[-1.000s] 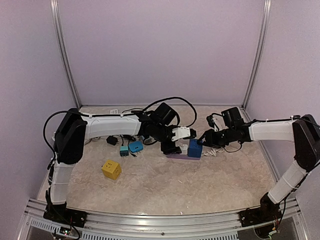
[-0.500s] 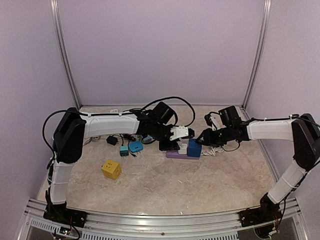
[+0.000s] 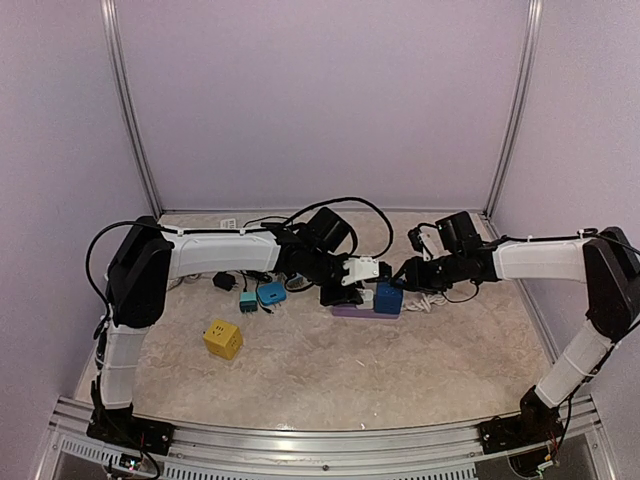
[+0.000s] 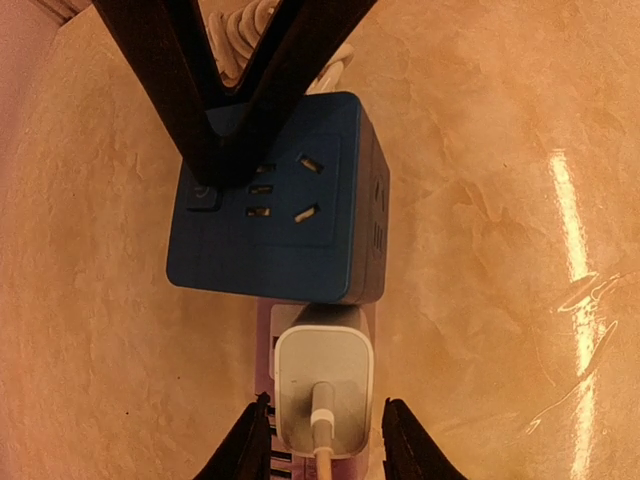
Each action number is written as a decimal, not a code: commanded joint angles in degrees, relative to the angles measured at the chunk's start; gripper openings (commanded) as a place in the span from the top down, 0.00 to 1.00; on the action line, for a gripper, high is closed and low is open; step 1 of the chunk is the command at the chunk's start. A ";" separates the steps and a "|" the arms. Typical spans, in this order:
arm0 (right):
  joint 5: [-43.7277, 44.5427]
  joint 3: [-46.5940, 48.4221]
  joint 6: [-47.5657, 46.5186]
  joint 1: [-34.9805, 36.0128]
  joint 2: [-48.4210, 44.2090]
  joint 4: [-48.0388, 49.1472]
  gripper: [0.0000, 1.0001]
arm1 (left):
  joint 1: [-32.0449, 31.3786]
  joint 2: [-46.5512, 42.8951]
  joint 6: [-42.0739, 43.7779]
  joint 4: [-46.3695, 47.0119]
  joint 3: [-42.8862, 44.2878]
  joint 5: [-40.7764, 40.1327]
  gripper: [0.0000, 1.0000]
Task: Insert the plug
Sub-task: Press the plug into the socket.
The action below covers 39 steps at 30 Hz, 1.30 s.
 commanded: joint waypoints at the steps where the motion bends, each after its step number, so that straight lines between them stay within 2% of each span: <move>1: 1.17 0.49 -0.47 1.56 2.33 -2.95 0.62 | -0.39 1.58 0.57 -0.39 0.66 0.75 0.72; 3: 0.85 0.83 -0.64 1.95 2.99 -3.09 0.64 | -0.48 1.62 0.39 -0.16 0.65 0.55 0.82; 10: -1.40 1.67 -0.57 3.98 4.67 -2.38 0.75 | -0.74 1.62 -1.17 -2.60 0.99 -0.34 0.97; 18: -3.99 3.86 0.76 8.99 7.57 -1.45 0.75 | -1.50 2.54 -11.01 -10.54 6.42 -4.79 1.00; 25: -5.39 5.73 1.79 12.38 9.63 -1.05 0.75 | -1.97 2.96 -17.57 -13.16 5.68 -7.60 1.00; 34: -5.59 6.50 4.25 15.71 9.58 -1.09 0.75 | -3.59 3.27 -21.90 -10.28 6.39 -10.75 1.00; 39: -4.83 5.76 4.66 16.01 7.99 -1.71 0.75 | -2.39 4.88 -22.35 -8.39 5.74 -12.88 1.00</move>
